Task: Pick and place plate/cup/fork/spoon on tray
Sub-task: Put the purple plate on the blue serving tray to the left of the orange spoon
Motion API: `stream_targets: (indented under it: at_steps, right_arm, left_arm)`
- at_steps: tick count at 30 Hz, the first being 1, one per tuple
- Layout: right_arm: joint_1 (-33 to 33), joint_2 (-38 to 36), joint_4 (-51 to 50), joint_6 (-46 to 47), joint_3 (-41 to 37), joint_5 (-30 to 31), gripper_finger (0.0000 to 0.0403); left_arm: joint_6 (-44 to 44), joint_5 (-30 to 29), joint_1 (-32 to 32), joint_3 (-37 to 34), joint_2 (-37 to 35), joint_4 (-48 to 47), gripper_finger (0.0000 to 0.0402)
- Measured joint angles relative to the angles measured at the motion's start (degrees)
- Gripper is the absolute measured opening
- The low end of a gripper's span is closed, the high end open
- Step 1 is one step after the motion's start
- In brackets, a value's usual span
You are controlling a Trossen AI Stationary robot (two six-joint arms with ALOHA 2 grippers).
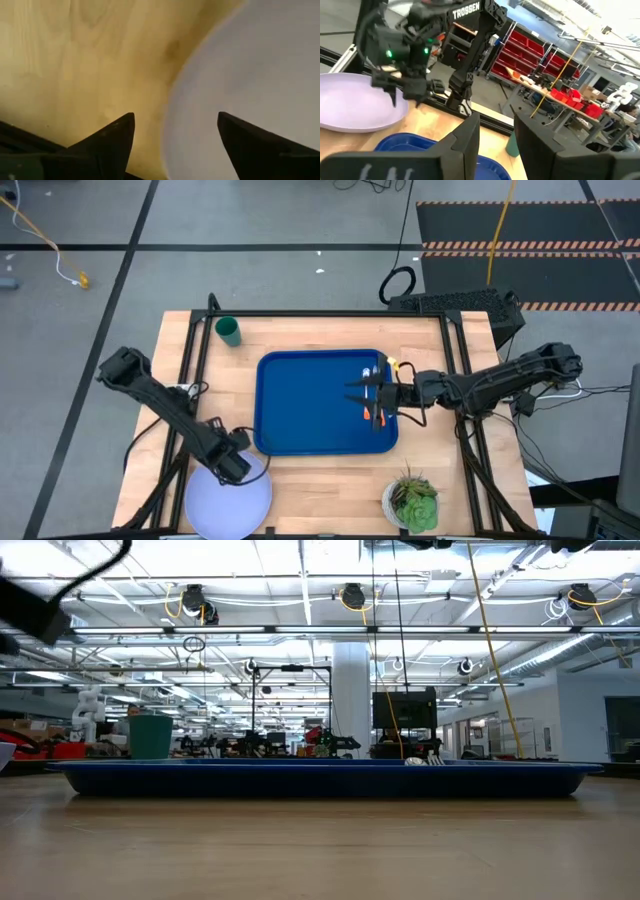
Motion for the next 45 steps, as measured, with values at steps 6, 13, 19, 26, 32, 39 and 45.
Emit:
stream_targets:
  at_steps: [6, 13, 19, 26, 32, 39, 45]
  right_arm:
    - [0.24, 0.0, -0.48, 0.25, 0.0, 0.05, 0.0116]
    - [0.22, 0.0, -1.03, 0.09, 0.0, 0.07, 0.0116]
    - [0.22, 0.0, -1.24, 0.02, 0.0, 0.2, 0.0116]
    - [0.17, 0.0, -1.25, -0.01, 0.02, 0.57, 0.0116]
    - [0.24, -0.23, -3.07, -1.6, 0.0, 4.69, 0.0116]
    - [0.42, -1.91, -3.57, -2.09, 0.0, 4.85, 0.0116]
    - [2.22, -4.84, -4.61, -2.54, 0.01, 4.75, 0.0116]
  left_arm:
    - [-1.74, 1.98, 0.06, -8.52, -0.03, 8.68, 0.0291]
    - [-2.71, 11.12, 0.85, -13.63, -0.51, 18.28, 0.0121]
    - [-2.84, 16.12, 1.58, -10.86, -0.2, 15.9, 0.0021]
    - [0.02, 14.76, 2.3, -5.35, -0.79, 14.91, 0.0008]
    - [0.44, 7.1, 3.61, 0.01, -4.6, 14.79, 0.0007]
    - [0.77, 2.03, 7.8, 2.06, -9.64, 14.41, 0.0007]
    - [3.01, 1.08, 16.35, 2.06, -10.78, 14.25, 0.0007]
